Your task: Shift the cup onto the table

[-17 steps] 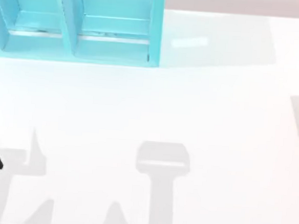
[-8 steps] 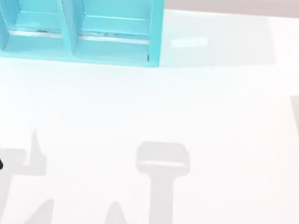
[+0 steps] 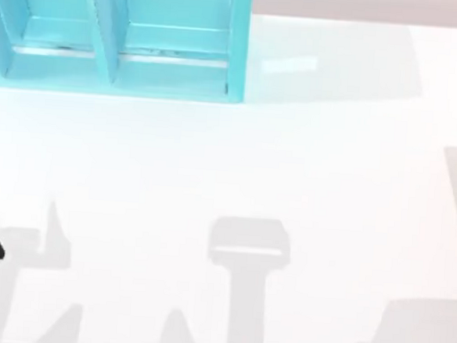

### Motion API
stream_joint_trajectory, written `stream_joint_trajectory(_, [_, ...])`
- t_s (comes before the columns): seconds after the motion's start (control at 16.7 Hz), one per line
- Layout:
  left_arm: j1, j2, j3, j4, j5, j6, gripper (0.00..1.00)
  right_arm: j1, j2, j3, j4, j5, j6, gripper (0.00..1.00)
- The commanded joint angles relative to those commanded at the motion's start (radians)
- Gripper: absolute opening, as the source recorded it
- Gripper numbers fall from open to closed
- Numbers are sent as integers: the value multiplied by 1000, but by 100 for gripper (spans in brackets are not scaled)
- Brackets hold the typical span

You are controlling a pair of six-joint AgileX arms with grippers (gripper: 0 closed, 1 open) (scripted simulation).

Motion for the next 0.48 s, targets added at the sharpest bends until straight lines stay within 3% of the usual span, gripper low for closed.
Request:
stream_joint_trajectory(0.18, [0, 0, 0, 0, 0, 0, 100, 65, -65, 32, -70, -1, 68, 0])
stream_joint_trajectory(0.48, [0, 0, 0, 0, 0, 0, 100, 64, -62, 30, -70, -3, 71, 0])
